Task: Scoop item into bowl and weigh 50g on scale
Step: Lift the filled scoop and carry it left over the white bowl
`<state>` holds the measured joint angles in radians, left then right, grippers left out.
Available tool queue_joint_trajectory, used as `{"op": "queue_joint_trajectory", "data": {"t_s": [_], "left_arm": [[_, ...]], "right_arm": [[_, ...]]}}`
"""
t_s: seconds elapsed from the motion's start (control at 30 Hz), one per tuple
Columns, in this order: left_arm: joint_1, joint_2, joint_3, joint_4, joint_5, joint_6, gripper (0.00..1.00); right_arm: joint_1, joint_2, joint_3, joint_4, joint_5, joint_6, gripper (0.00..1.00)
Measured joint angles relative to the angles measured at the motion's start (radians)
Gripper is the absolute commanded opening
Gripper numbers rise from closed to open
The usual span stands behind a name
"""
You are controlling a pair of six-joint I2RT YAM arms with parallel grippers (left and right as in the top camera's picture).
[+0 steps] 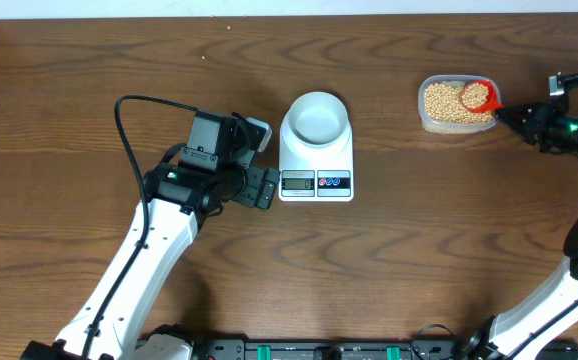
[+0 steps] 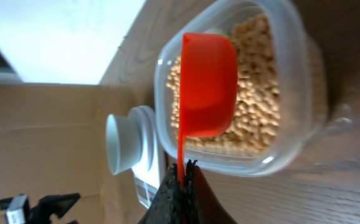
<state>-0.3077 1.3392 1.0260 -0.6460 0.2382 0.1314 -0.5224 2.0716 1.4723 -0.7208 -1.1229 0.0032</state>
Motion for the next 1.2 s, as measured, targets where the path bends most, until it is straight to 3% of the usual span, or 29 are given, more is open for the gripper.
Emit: {"op": "queue_joint_trajectory", "data": {"t_s": [0.83,1.2], "left_arm": [[0.0,0.0,0.0,0.0,0.0,0.0,0.91],[0.0,0.0,0.0,0.0,0.0,0.0,0.91]], "right_arm": [[0.029,0.0,0.0,0.02,-0.336,-0.04,0.01],[0.203,0.0,-0.003,0.284,-0.376,0.137,0.01]]}}
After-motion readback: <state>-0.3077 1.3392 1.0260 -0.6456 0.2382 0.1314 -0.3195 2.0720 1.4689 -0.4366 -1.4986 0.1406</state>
